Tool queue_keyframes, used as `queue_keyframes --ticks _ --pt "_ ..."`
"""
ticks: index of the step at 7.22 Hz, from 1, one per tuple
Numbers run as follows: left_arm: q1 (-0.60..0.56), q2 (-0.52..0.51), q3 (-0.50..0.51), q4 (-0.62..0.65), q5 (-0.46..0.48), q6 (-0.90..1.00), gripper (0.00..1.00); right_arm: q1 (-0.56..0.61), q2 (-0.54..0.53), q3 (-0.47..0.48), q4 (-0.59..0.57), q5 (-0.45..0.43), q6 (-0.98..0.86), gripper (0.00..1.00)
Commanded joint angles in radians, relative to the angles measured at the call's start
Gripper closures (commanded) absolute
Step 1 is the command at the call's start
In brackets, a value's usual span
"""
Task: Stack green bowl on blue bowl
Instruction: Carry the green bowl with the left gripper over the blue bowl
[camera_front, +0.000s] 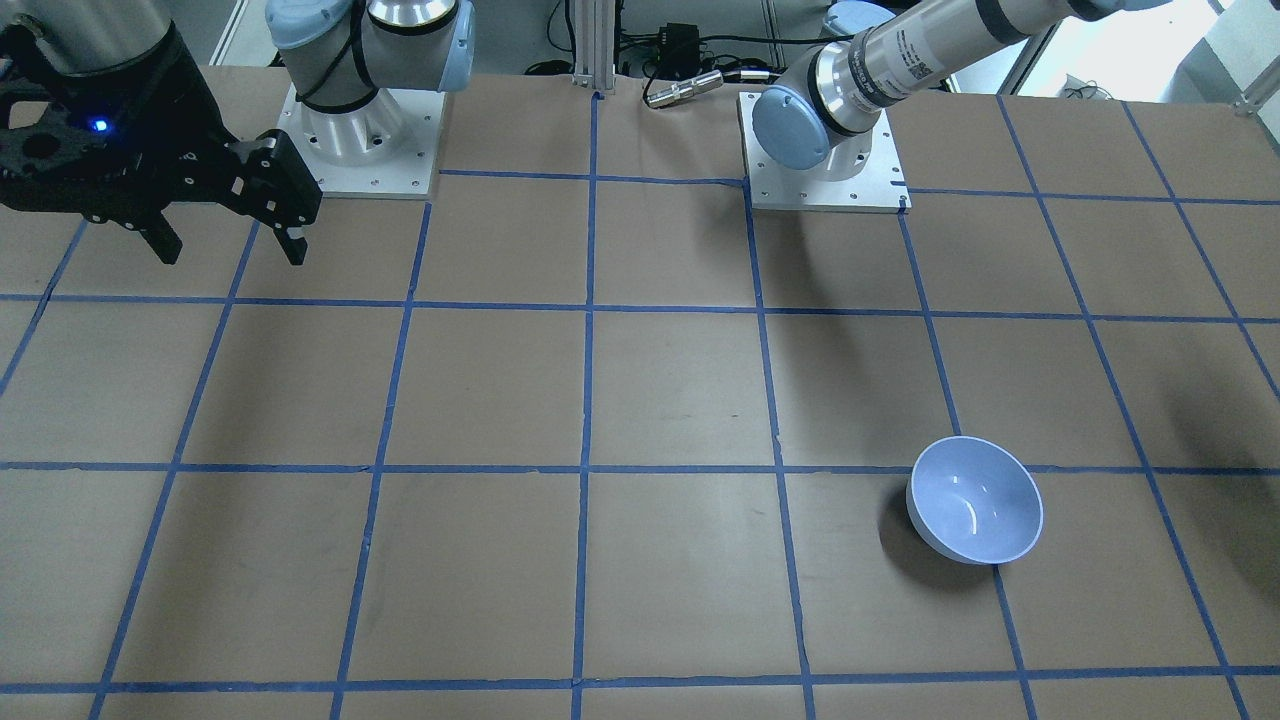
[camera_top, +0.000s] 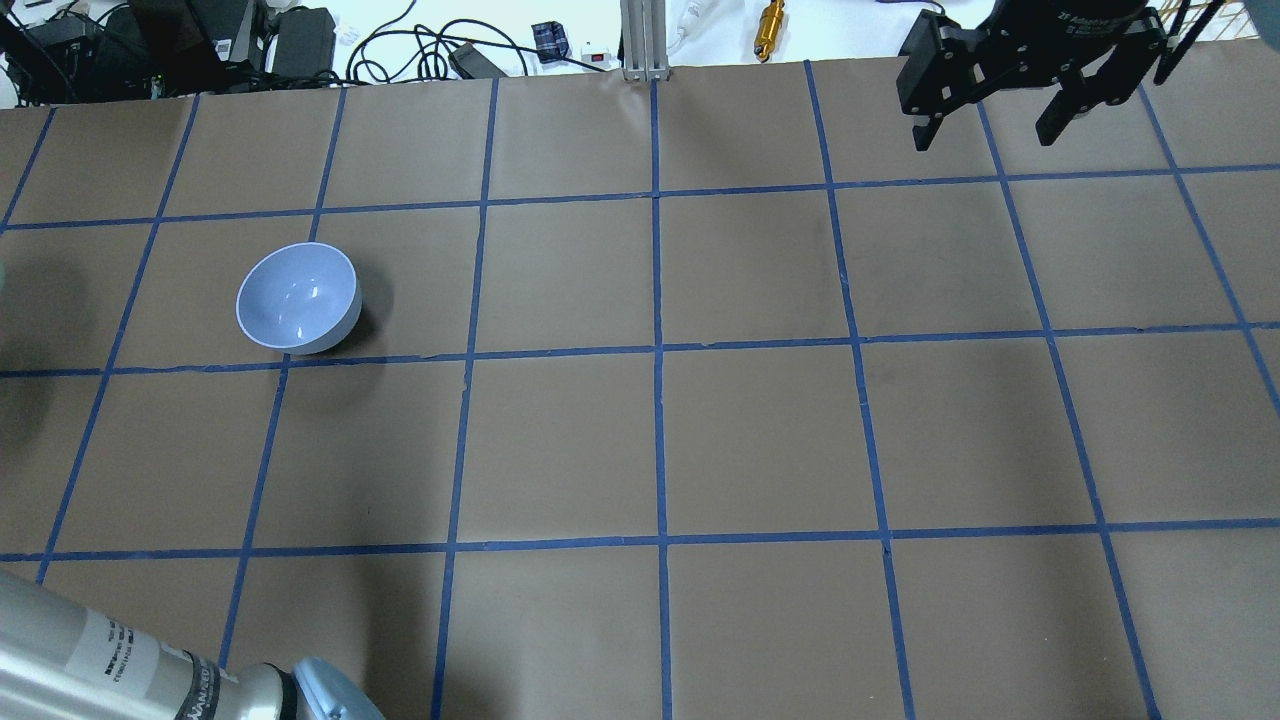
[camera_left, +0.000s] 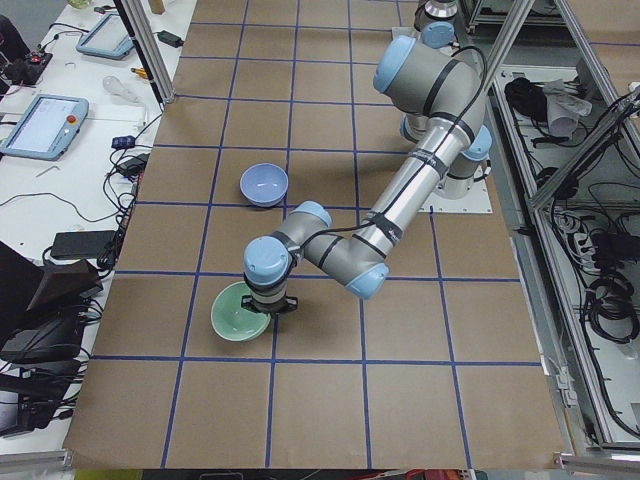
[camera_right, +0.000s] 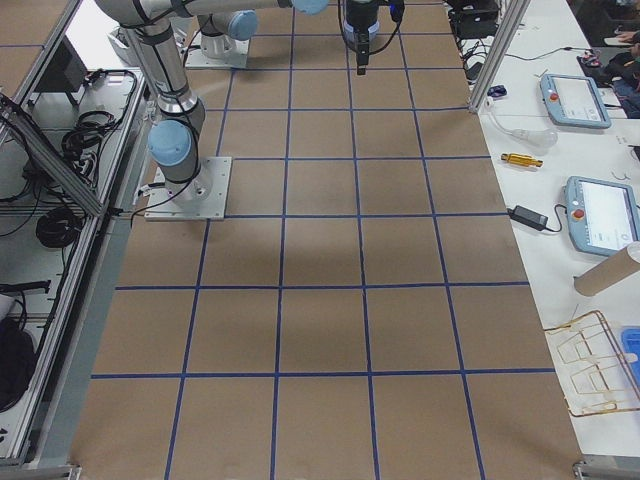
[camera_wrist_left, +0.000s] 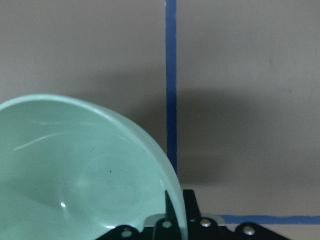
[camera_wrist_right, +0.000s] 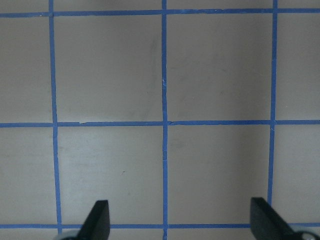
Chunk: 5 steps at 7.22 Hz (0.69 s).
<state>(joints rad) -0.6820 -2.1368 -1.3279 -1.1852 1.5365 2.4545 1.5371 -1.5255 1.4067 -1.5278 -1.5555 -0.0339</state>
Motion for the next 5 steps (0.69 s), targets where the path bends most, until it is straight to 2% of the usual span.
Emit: queue_keyframes --ticks 1,3,5 --pt "-0.098 0.169 -0.144 -0.027 0.001 -0.101 1.0 0.0 0.001 0.0 0.0 0.0 0.0 0.0" --pt "-0.242 0.3 -0.303 -0.025 -0.009 -0.248 1.0 0.0 0.001 0.0 0.0 0.0 0.002 0.0" --pt "-0.362 0.372 -0.434 -0.007 -0.009 -0.395 1.0 0.0 -0.001 0.0 0.0 0.0 0.002 0.0"
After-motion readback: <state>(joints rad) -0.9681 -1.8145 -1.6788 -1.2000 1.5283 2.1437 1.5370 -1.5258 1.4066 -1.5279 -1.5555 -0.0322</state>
